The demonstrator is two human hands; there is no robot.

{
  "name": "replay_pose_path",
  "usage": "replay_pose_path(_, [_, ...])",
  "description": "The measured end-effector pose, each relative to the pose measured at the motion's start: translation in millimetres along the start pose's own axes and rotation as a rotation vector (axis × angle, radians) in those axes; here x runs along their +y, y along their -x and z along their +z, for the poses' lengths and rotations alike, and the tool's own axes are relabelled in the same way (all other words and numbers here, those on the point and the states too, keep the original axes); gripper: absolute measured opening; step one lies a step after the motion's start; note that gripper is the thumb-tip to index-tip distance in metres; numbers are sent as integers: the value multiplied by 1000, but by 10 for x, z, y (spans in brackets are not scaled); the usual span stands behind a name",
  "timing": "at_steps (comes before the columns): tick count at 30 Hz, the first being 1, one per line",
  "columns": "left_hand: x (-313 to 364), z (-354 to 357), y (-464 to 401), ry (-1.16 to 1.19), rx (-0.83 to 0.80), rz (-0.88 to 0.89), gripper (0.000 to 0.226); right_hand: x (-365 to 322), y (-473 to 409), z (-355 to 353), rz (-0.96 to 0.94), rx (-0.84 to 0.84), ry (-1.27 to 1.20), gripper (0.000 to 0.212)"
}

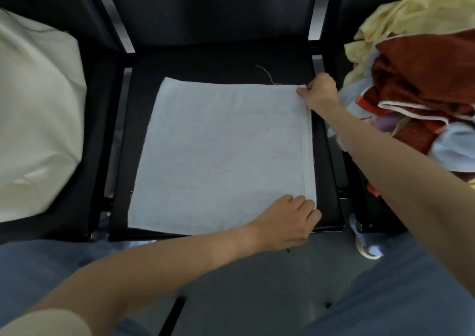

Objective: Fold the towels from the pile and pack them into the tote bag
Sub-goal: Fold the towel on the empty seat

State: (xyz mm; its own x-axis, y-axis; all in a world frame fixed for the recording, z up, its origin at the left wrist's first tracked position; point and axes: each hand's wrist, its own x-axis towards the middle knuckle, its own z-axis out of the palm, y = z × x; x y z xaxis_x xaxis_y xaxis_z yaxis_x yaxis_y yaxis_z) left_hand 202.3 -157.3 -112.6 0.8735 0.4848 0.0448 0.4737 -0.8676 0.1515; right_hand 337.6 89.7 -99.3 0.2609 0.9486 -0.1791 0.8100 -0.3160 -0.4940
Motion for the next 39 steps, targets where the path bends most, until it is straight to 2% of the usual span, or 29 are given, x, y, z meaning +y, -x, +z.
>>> replay_pose_path(3, [38, 3, -38, -42, 36, 3, 11, 30, -4, 15, 19, -5, -56, 40])
replay_pose_path(7, [47, -82, -23, 97, 29, 6, 12, 38, 9, -8, 51, -41, -134, 37])
replay_pose_path(9, [79, -165, -7, 317, -15, -142, 9, 74, 2, -62, 69, -49, -208, 33])
replay_pose_path(11, [112, -308, -11, 598, -84, -356, 8, 115, -15, -165, 96, -22, -309, 18])
replay_pose_path(12, [113, -394, -15, 728, -98, -458, 7, 122, -37, -211, 124, -5, -359, 18])
replay_pose_path(14, [82, -575, -22, 936, -90, -625, 5, 116, -45, -286, 236, 12, -534, 41])
replay_pose_path(15, [55, -654, -16, 1020, -90, -685, 8, 98, -30, -330, 279, 2, -654, 41])
replay_pose_path(16, [32, -729, 8, 1085, -86, -722, 13, 63, -7, -383, 330, -34, -808, 40])
replay_pose_path(18, [4, -874, 112, 1157, -97, -759, 21, -9, 41, -442, 412, -92, -1094, 52])
replay_pose_path(20, [-25, -989, 288, 1216, -99, -799, 25, -155, 92, -468, 416, -106, -1232, 62])
replay_pose_path(22, [-76, -1068, 511, 1270, -85, -869, 24, -365, 153, -444, 383, -105, -1275, 58])
replay_pose_path(26, [-240, -1155, 996, 1261, -37, -1013, 22, -958, 390, -306, 304, -85, -1190, 22])
replay_pose_path(27, [-280, -1172, 1109, 1257, -25, -1038, 22, -1111, 443, -249, 292, -87, -1163, 20])
replay_pose_path(33, [-519, -1196, 1669, 1316, 55, -1149, 24, -1871, 656, 287, 274, -124, -1108, 20])
replay_pose_path(39, [-726, -974, 2020, 1321, 99, -1333, 19, -2208, 718, 893, 272, -108, -927, 34])
